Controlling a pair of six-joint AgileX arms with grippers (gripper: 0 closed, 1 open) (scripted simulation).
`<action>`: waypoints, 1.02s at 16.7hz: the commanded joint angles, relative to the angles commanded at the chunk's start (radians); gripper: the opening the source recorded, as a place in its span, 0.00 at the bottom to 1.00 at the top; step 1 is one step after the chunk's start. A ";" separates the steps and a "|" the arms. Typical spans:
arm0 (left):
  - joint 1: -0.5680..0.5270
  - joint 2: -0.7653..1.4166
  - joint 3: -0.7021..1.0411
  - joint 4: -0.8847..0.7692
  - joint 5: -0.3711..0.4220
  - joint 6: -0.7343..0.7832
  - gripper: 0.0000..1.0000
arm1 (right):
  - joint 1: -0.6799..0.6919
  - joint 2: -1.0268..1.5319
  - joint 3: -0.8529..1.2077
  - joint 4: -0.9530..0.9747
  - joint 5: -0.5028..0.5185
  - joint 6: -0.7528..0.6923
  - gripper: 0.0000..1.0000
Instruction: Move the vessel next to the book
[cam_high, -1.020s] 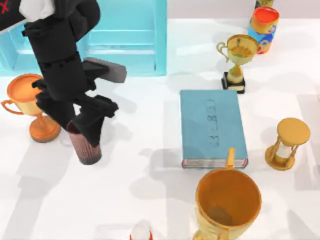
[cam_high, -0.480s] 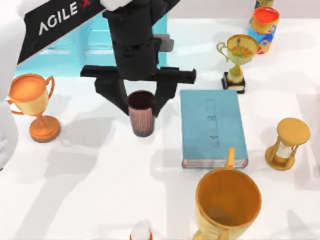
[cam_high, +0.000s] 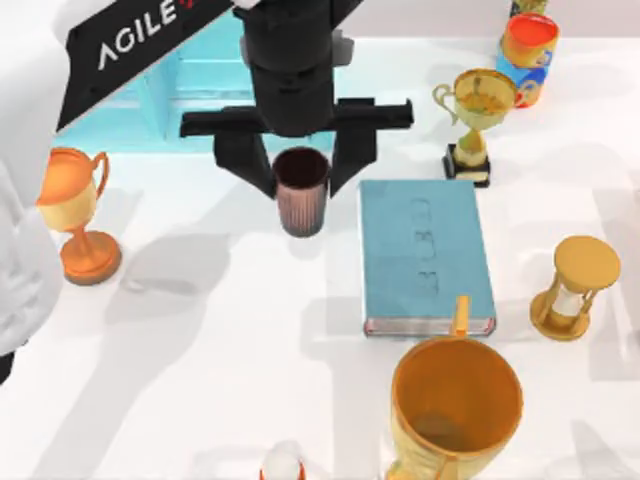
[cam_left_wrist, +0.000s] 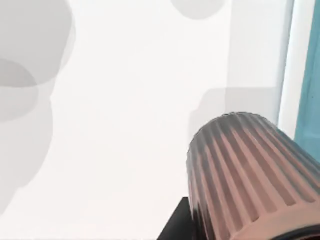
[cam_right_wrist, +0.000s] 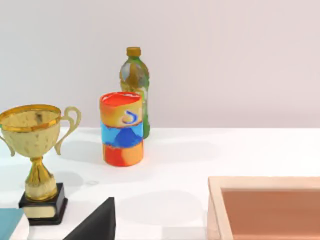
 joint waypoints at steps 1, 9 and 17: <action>0.000 0.000 0.000 0.000 0.000 0.000 0.00 | 0.000 0.000 0.000 0.000 0.000 0.000 1.00; -0.002 -0.009 -0.121 0.111 0.003 0.009 0.00 | 0.000 0.000 0.000 0.000 0.000 0.000 1.00; 0.000 -0.012 -0.277 0.265 0.000 0.000 0.00 | 0.000 0.000 0.000 0.000 0.000 0.000 1.00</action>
